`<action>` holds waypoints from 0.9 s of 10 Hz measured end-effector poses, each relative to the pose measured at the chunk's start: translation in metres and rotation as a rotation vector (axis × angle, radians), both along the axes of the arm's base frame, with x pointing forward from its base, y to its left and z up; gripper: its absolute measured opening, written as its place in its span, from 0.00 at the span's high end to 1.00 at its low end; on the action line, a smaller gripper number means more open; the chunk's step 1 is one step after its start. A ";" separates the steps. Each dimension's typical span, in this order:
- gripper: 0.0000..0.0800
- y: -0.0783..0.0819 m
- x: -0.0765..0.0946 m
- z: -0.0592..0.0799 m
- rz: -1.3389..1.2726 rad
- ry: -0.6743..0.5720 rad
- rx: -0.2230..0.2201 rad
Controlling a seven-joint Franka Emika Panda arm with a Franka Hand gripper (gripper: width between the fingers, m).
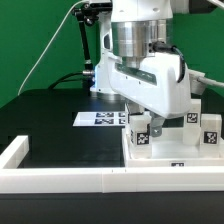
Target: Assemble square table
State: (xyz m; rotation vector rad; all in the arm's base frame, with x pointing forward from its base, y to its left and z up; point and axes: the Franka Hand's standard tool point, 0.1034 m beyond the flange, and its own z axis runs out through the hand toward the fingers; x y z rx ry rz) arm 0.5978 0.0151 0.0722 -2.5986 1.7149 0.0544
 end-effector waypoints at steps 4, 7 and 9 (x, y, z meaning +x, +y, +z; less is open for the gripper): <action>0.19 -0.001 0.004 0.000 0.392 -0.043 -0.008; 0.19 -0.002 0.004 0.000 0.587 -0.051 -0.014; 0.19 0.003 0.003 0.000 0.833 -0.077 -0.044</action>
Offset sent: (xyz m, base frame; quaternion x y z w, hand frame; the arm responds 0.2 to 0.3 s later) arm 0.0000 0.0000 0.0000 0.0000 0.0000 -0.1938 0.9810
